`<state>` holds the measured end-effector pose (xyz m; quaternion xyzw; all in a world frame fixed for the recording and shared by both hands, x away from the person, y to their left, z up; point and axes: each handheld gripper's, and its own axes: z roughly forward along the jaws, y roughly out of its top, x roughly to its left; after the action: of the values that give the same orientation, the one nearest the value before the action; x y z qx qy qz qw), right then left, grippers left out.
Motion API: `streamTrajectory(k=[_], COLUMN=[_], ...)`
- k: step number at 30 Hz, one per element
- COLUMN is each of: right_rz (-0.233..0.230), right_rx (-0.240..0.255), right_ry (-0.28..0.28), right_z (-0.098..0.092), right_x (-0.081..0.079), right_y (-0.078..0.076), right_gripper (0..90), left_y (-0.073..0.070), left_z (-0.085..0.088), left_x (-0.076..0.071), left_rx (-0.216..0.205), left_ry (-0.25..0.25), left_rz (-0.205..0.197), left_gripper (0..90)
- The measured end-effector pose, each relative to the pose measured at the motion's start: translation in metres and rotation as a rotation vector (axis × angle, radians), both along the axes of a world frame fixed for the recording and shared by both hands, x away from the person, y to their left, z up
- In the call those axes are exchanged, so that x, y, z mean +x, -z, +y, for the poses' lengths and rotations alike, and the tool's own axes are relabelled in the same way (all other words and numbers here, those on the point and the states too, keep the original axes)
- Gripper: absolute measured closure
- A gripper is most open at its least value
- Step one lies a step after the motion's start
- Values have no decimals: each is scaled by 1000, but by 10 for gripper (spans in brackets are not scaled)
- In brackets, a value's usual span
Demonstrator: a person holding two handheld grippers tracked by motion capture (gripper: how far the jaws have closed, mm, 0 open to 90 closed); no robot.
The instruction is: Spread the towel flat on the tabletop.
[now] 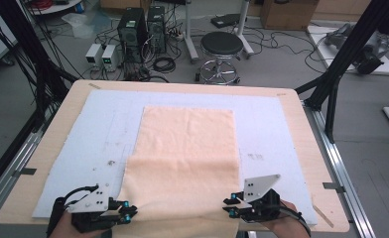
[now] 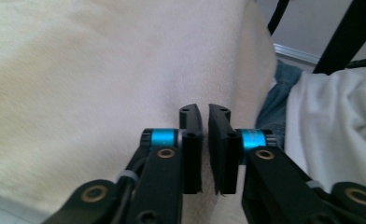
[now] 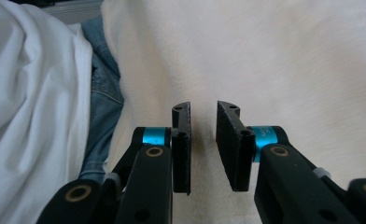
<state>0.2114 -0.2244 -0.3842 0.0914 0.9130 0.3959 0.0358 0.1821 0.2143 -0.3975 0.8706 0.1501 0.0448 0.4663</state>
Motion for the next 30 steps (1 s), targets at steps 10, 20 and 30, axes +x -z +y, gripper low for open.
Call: streamTrajectory(k=[10, 20, 30], right_rz=[6, 74, 31], right_rx=[-80, -107, -45], right_ry=[97, 19, -6], right_z=[11, 18, 8], right_x=[44, 42, 2], right_y=[34, 43, 12], right_gripper=[596, 864, 721], left_y=[29, 34, 12], left_z=[-6, -12, 1], left_x=[60, 49, 14], left_rx=[97, 122, 45], left_ry=[-85, -19, 21], left_rz=[41, 77, 62], left_gripper=[618, 875, 767])
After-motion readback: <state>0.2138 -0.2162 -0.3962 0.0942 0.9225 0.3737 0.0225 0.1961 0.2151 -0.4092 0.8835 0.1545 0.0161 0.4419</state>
